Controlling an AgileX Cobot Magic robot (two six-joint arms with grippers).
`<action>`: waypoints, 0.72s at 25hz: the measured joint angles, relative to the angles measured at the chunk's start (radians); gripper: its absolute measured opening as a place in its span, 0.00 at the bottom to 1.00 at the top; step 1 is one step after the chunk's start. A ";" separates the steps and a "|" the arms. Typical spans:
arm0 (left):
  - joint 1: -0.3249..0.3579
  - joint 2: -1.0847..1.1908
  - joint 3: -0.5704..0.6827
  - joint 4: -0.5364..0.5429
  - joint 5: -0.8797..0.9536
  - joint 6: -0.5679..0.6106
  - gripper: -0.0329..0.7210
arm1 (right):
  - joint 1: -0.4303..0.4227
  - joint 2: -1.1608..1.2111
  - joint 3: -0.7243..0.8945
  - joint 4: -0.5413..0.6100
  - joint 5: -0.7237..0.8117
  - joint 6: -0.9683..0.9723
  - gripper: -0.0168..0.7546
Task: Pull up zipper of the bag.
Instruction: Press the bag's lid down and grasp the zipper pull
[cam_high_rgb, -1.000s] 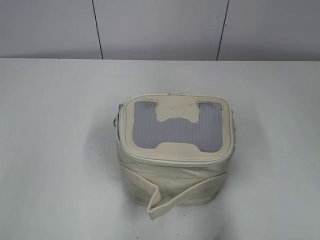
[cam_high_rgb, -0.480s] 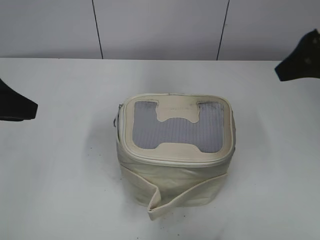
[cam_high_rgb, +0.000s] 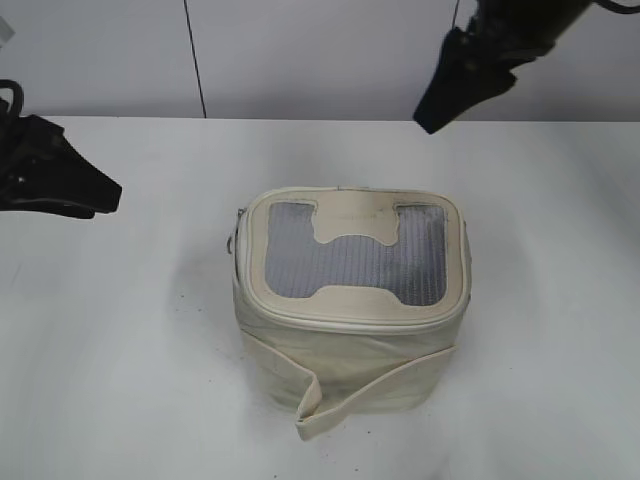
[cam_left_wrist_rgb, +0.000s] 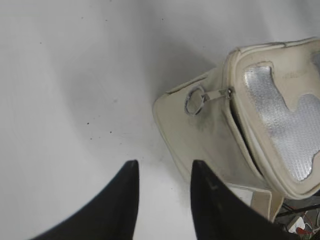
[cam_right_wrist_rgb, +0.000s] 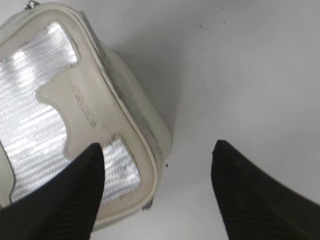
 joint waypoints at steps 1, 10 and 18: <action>-0.001 0.014 -0.011 -0.003 0.003 0.001 0.41 | 0.020 0.034 -0.045 0.001 0.018 -0.018 0.70; -0.008 0.165 -0.131 -0.016 0.097 0.003 0.41 | 0.191 0.294 -0.357 0.044 0.051 -0.057 0.69; -0.093 0.247 -0.198 -0.011 0.102 0.003 0.41 | 0.244 0.358 -0.401 0.061 0.052 -0.054 0.67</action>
